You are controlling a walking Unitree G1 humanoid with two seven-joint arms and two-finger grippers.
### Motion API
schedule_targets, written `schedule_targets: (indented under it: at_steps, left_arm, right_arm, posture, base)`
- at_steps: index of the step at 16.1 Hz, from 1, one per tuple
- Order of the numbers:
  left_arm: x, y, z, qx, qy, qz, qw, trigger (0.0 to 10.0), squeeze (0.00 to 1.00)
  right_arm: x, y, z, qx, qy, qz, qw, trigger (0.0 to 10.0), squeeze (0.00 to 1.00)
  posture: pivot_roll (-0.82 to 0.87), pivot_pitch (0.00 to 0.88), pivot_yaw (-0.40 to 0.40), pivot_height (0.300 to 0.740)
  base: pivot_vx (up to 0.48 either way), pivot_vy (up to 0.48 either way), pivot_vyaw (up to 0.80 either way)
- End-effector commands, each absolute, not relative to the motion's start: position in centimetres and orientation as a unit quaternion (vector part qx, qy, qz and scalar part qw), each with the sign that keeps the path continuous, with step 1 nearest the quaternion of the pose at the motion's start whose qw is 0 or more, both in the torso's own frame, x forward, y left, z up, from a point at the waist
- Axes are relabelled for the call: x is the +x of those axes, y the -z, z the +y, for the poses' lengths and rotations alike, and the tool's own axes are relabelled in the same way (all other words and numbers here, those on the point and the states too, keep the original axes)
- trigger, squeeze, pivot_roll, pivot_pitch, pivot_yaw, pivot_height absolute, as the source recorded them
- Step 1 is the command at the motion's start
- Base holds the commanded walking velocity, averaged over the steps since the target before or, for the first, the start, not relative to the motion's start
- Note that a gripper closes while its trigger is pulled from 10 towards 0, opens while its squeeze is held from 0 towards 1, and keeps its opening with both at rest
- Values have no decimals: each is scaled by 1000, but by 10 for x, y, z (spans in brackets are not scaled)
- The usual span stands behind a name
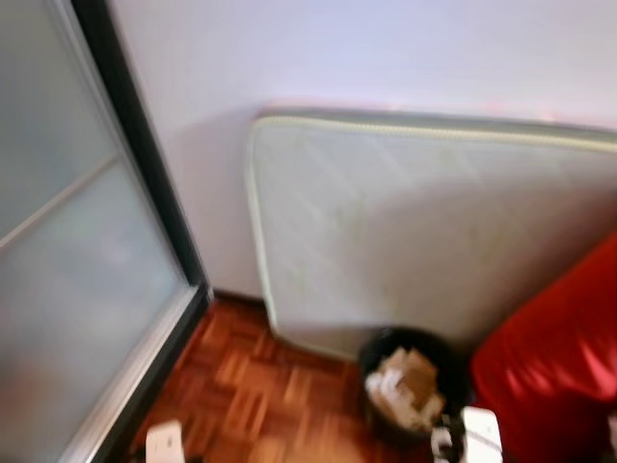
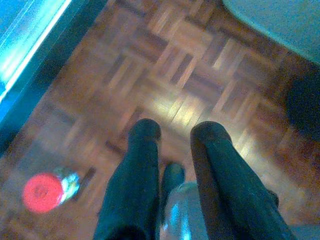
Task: Clean up the room
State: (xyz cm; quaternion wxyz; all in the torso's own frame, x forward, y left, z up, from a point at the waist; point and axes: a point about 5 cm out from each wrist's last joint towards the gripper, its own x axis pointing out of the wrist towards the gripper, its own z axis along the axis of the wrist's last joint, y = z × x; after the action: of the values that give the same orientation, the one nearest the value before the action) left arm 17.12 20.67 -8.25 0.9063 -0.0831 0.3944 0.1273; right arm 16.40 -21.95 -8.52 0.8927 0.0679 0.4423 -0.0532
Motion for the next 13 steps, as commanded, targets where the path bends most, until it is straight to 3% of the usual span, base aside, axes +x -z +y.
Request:
schedule_targets:
  at_steps: [1,3,8,13]
  left_arm:
    - [167,85,202,-81,-120,402,904,10000,0]
    - [167,85,202,-82,-119,402,904,10000,0]
    - [167,85,202,-82,-119,400,905,10000,0]
    - [168,85,202,-81,-122,399,905,10000,0]
  right_arm:
    - [165,84,-222,68,58,442,893,10000,0]
    - [164,85,-221,70,58,443,892,10000,0]
    - [164,85,-221,68,57,446,891,10000,0]
    - [166,84,-221,71,54,437,895,10000,0]
  posture:
    - [70,0,8,740]
    - [70,0,9,740]
    - [71,0,8,740]
    - [76,0,3,740]
  base:
    - [311,0,0]
    - [309,0,0]
    - [309,0,-769]
    - [297,0,0]
